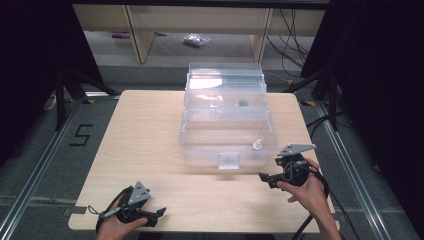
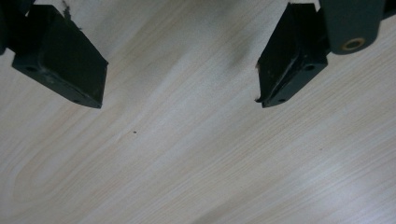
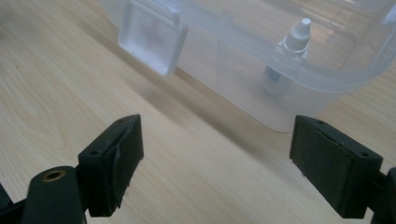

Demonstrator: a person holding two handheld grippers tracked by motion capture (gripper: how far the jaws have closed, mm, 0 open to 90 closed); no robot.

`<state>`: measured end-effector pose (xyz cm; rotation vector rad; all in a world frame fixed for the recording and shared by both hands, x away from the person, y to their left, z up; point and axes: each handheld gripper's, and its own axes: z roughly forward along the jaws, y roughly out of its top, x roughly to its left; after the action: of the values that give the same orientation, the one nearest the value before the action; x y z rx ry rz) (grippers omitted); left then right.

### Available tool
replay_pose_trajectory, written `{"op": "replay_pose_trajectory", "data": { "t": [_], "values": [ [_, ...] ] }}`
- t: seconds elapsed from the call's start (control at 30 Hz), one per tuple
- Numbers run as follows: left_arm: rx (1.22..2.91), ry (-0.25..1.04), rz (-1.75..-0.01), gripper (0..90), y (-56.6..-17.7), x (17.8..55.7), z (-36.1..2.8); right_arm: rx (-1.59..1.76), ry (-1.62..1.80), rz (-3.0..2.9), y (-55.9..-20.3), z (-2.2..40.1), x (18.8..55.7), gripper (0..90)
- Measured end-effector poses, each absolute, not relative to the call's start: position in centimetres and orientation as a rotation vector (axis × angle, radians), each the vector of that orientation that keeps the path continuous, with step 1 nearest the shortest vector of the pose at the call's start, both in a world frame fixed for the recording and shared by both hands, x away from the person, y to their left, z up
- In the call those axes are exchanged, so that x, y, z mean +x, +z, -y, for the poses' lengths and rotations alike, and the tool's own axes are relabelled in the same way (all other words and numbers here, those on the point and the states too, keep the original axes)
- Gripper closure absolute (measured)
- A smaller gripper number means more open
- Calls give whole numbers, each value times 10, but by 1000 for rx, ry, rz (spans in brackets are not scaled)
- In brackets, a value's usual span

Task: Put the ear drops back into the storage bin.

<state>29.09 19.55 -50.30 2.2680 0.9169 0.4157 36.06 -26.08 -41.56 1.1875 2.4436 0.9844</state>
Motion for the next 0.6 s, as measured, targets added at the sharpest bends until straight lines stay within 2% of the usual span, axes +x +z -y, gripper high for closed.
{"op": "replay_pose_trajectory", "data": {
  "t": [0.1, 0.17, 0.37, 0.43, 0.5, 0.6],
  "values": [
    [2212, 413, -941, 151, -506, 290, -193, 1207, 983, -2449, -417, 260, 358, 185],
    [2260, 434, -923, 152, -504, 291, -195, 1186, 995, -2437, -421, 261, 358, 185],
    [2211, 415, -941, 152, -505, 290, -193, 1195, 989, -2446, -426, 260, 353, 184],
    [2256, 416, -914, 152, -503, 291, -195, 1211, 985, -2454, -428, 258, 351, 184],
    [2199, 412, -944, 152, -505, 290, -193, 1207, 991, -2452, -432, 256, 350, 184],
    [2202, 412, -942, 152, -505, 290, -193, 1210, 1003, -2447, -437, 255, 348, 184]
  ]
}}
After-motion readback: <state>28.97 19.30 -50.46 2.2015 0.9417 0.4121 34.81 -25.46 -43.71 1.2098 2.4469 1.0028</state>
